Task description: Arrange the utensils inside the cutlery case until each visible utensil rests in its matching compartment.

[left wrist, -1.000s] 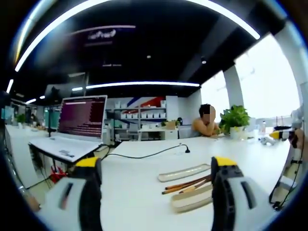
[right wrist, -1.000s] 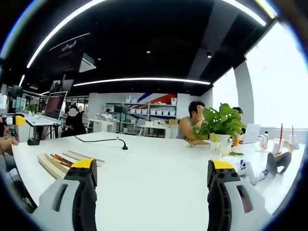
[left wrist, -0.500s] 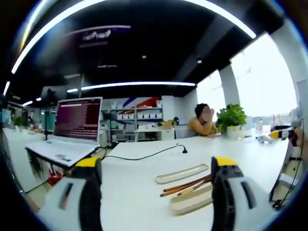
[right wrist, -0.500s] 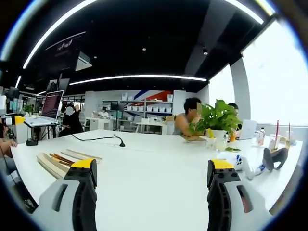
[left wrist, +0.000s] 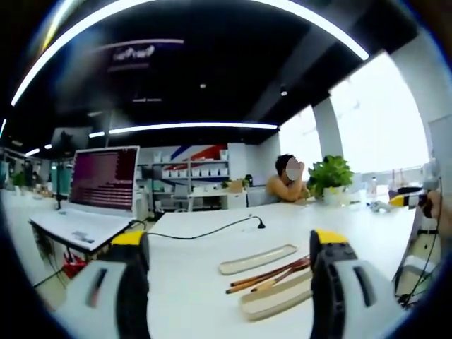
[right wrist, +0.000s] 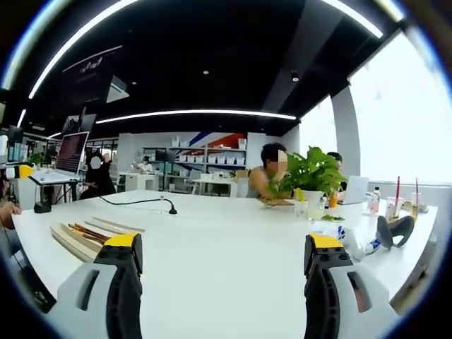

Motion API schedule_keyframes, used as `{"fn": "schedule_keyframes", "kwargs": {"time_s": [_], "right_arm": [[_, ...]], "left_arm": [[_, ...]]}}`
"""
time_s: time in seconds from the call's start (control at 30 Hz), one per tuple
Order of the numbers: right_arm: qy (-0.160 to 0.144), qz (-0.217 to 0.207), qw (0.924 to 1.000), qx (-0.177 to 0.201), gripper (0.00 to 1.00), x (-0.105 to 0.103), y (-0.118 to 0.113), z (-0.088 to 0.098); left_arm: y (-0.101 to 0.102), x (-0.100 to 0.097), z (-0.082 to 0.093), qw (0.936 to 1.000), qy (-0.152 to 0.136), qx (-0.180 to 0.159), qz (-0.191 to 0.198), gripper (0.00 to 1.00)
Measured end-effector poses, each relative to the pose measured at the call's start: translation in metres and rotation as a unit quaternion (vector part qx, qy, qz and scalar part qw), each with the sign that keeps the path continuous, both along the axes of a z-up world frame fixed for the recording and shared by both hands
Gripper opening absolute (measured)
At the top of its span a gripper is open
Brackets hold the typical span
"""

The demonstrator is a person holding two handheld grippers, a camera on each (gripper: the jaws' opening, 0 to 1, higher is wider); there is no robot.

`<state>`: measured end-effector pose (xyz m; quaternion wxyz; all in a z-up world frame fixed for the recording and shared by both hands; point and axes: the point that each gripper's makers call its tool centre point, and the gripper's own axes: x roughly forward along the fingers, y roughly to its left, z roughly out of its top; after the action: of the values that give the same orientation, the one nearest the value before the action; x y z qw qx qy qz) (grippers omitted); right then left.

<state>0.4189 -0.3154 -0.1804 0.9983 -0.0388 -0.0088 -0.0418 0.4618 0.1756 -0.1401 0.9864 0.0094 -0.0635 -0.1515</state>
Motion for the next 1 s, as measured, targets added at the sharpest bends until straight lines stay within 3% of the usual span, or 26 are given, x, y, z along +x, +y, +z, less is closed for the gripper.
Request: {"fn": "schedule_keyframes", "kwargs": {"time_s": [0.43,0.6,0.73,0.83,1.0], "right_arm": [[0.001,0.001,1.0,0.008,0.99,-0.004,-0.003,-0.002],[-0.001,0.003,0.9999,0.012,0.99,-0.005,-0.004,-0.002],[-0.018,0.002,0.9998,-0.004,0.99,-0.008,-0.006,0.003],[-0.013,-0.001,0.9999,0.004,0.99,-0.012,-0.008,0.003],[-0.009,0.001,0.9999,0.005,0.99,-0.015,-0.006,0.001]], "left_arm": [[-0.005,-0.002,-0.005,0.9999,0.009,0.004,-0.003,1.0],[-0.006,-0.003,-0.001,0.9998,0.003,-0.02,-0.009,0.99],[-0.006,-0.004,-0.007,0.9998,0.012,0.006,-0.017,0.97],[-0.005,-0.003,-0.012,0.9996,0.013,0.024,-0.012,0.96],[-0.015,-0.005,-0.011,0.9992,0.01,0.027,-0.028,0.97]]}}
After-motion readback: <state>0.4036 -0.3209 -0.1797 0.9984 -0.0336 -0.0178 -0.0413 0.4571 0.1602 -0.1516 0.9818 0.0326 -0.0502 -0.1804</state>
